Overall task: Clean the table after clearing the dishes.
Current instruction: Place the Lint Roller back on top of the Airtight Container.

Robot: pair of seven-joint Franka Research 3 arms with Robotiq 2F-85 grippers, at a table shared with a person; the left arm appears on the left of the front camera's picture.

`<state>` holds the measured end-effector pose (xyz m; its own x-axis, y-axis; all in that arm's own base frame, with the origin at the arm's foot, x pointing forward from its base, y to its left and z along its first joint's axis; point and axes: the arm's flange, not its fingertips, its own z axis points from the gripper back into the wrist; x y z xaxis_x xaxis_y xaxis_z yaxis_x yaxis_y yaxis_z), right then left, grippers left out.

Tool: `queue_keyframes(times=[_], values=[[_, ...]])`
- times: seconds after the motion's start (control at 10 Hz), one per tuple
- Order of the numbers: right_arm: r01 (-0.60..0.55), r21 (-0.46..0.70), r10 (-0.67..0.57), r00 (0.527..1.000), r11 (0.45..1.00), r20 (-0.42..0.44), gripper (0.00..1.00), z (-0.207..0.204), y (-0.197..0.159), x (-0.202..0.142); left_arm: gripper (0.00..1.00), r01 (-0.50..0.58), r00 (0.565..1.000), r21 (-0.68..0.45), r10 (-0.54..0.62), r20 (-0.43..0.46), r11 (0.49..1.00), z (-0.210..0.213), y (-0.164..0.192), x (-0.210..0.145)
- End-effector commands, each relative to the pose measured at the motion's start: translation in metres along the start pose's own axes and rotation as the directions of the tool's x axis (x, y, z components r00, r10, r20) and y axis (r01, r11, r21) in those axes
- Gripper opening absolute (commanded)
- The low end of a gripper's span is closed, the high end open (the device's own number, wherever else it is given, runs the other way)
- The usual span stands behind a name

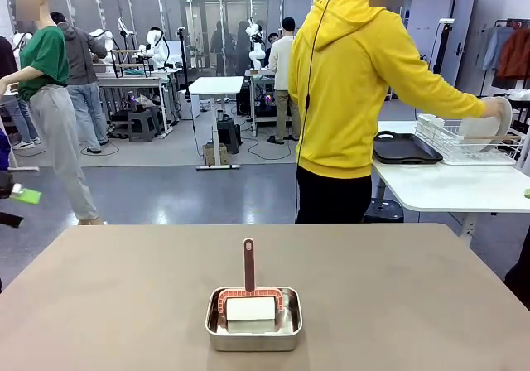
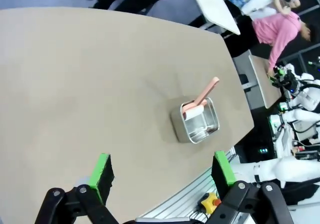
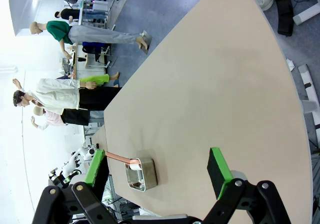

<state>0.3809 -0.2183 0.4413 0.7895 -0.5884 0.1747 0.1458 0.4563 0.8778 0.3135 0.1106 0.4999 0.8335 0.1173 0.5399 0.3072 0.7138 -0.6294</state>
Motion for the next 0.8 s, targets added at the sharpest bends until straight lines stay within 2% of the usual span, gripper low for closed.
queue_keyframes(times=[0.0,0.1,0.4,0.6,0.7], values=[[-0.006,-0.007,0.006,1.000,1.000,-0.009,1.00,0.002,0.001,-0.002,1.00,-0.011,1.000,0.067,0.010,0.008,0.998,0.009,-0.008,-0.017],[-0.006,-0.007,0.006,1.000,1.000,-0.009,1.00,0.002,0.001,-0.002,1.00,-0.048,0.999,0.117,0.049,-0.004,0.992,0.016,-0.007,-0.023],[-0.006,-0.007,0.006,1.000,1.000,-0.009,1.00,0.002,0.001,-0.002,1.00,-0.116,0.992,0.160,0.108,0.059,0.980,0.041,0.000,-0.038],[-0.006,-0.007,0.006,1.000,1.000,-0.009,1.00,0.002,0.001,-0.002,1.00,-0.025,0.998,0.122,0.017,0.065,0.992,0.052,-0.004,-0.047],[-0.006,-0.007,0.006,1.000,1.000,-0.009,1.00,0.002,0.001,-0.002,1.00,-0.006,1.000,0.134,0.002,0.027,0.991,0.052,-0.003,-0.047]])
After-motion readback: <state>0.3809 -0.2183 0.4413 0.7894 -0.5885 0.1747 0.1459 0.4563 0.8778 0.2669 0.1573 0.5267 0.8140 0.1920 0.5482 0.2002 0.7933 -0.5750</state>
